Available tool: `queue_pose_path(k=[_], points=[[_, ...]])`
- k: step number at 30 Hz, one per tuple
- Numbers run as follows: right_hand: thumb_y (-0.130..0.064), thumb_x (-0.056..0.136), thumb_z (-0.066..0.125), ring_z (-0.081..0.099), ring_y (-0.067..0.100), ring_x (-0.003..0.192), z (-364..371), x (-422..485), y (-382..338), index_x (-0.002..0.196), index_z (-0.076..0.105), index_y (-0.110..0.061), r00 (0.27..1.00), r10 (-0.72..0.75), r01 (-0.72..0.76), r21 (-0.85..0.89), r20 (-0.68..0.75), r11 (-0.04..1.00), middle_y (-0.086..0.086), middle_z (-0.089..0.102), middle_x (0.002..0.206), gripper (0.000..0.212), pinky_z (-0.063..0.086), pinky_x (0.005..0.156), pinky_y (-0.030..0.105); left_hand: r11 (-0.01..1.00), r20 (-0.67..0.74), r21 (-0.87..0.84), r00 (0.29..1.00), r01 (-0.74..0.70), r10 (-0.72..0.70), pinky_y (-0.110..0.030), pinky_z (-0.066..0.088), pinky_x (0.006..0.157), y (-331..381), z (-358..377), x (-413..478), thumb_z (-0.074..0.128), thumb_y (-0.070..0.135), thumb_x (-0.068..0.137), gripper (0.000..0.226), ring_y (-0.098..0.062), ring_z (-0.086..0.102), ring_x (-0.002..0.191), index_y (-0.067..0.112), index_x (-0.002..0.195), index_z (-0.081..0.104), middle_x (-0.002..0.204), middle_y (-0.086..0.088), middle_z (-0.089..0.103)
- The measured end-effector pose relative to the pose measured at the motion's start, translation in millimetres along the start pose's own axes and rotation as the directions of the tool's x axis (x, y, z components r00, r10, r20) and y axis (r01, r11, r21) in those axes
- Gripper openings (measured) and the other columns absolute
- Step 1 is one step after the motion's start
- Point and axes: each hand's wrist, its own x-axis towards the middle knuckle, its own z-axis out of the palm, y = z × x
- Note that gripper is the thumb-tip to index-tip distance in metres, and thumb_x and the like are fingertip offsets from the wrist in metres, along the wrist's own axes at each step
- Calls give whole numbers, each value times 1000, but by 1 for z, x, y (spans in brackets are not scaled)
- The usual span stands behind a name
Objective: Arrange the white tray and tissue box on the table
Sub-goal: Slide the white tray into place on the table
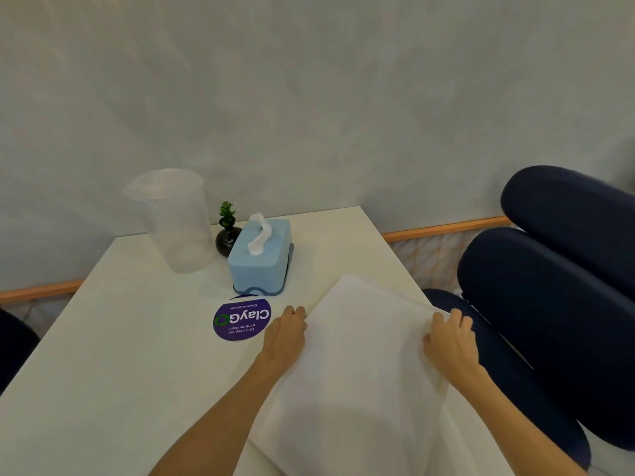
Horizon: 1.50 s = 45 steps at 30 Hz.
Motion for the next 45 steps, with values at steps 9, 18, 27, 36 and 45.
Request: queue_pose_path(k=[9,18,27,36,45], points=[[-7,92,54,58,31,92,6,-8,-7,127,42,5,973,168,-216,380,157,899,24,52,122,39,52,86,39,990,-56,29,990,135,-133,-32,52,73,-7,-1,-4,40,22,101,27,-26,65,95,5,118,52,115,-10,60],[3,91,48,62,30,80,-4,13,-7,93,63,6,993,69,-104,415,99,904,21,64,98,15,51,71,36,919,-25,-253,948,302,-318,-27,40,66,-13,-3,-24,52,19,95,17,-16,54,81,5,101,59,100,-8,65],[8,84,45,36,21,50,-17,76,-23,58,46,-1,993,11,-50,338,116,940,7,40,60,28,28,46,25,791,84,-473,914,387,-397,-30,48,64,1,-5,-18,61,15,89,10,-24,64,79,7,88,58,89,-11,67],[4,90,46,28,13,48,-7,83,-23,54,23,-17,989,20,-68,322,148,944,-1,26,58,47,19,43,23,764,98,-507,907,400,-410,-44,59,72,9,-3,-14,63,15,88,11,-29,68,74,4,89,58,87,-13,67],[-3,94,46,36,14,52,-6,82,-18,75,48,-4,991,30,-57,209,133,976,1,36,63,19,26,45,23,728,163,-529,895,435,-416,-40,61,73,15,0,-19,64,17,89,12,-27,69,75,10,91,53,89,-13,67]])
